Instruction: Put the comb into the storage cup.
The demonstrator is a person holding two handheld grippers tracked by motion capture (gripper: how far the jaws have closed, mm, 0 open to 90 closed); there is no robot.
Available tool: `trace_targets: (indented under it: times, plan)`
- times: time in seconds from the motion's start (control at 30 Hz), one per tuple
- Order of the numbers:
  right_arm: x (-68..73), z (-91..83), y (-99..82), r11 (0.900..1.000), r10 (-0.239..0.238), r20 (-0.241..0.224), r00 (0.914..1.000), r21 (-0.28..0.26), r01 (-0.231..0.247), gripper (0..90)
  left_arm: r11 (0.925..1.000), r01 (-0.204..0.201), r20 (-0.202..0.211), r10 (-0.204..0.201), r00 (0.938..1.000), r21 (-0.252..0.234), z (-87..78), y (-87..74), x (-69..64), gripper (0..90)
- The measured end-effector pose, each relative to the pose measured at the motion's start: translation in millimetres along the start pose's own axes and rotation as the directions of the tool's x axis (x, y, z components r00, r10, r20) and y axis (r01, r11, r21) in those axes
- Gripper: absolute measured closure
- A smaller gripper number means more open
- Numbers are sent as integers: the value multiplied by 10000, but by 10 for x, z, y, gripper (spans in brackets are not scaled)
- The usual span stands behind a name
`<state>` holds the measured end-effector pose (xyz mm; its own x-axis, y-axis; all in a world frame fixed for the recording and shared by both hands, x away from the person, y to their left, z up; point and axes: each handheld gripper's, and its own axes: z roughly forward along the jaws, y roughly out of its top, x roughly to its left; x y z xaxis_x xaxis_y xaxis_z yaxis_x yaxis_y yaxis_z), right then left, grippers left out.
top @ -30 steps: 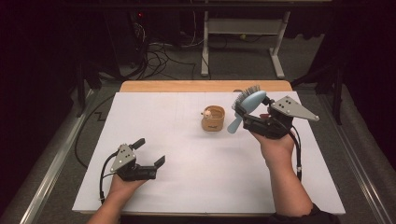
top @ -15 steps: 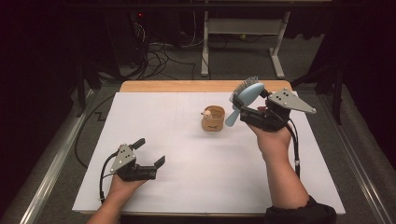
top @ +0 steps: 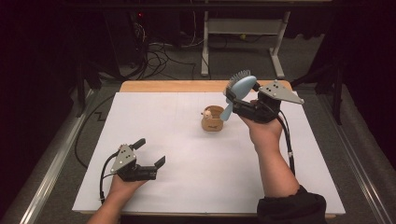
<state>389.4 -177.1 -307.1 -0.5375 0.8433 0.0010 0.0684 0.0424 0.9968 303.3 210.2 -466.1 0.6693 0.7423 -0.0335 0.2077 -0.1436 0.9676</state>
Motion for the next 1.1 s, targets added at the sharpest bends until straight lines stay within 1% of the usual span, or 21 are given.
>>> trace_targets:
  times: [0.07,0.2,0.3,0.37,0.5,0.6,0.83,0.93,1.03,1.1]
  plan:
    - [3,38,7,10000,-19,26,10000,6,19,209,10000,-53,12,53,10000,20,-4,0,2,9]
    - [7,110,16,10000,-40,47,10000,38,40,209,10000,-19,-11,19,10000,-38,-5,-1,4,9]
    - [12,159,21,9999,-142,92,9999,55,141,209,10000,-12,18,12,10000,-39,-3,-3,6,9]
    - [15,191,24,10000,-75,102,9999,56,75,209,10000,-2,36,2,10000,-53,-3,-2,7,9]
    - [18,259,29,9998,-181,135,9997,84,180,209,10000,-4,35,4,10000,-71,-8,0,12,9]
    - [29,303,28,9999,-121,137,9998,98,120,209,10000,9,9,-9,10000,-69,-7,-2,15,9]
    - [30,405,-2,9999,-113,180,9998,87,111,209,10000,15,24,-15,10000,-65,-12,0,18,9]
    - [19,443,-28,9999,-73,224,9997,153,70,209,10000,-47,13,47,10000,-84,-9,-3,16,19]
    - [15,481,-57,9997,9,243,9997,262,-15,209,10000,-21,34,21,10000,-62,-5,-5,15,19]
    - [5,507,-78,9996,-21,252,9997,298,14,209,10000,-14,45,14,10000,-49,-5,-5,15,19]
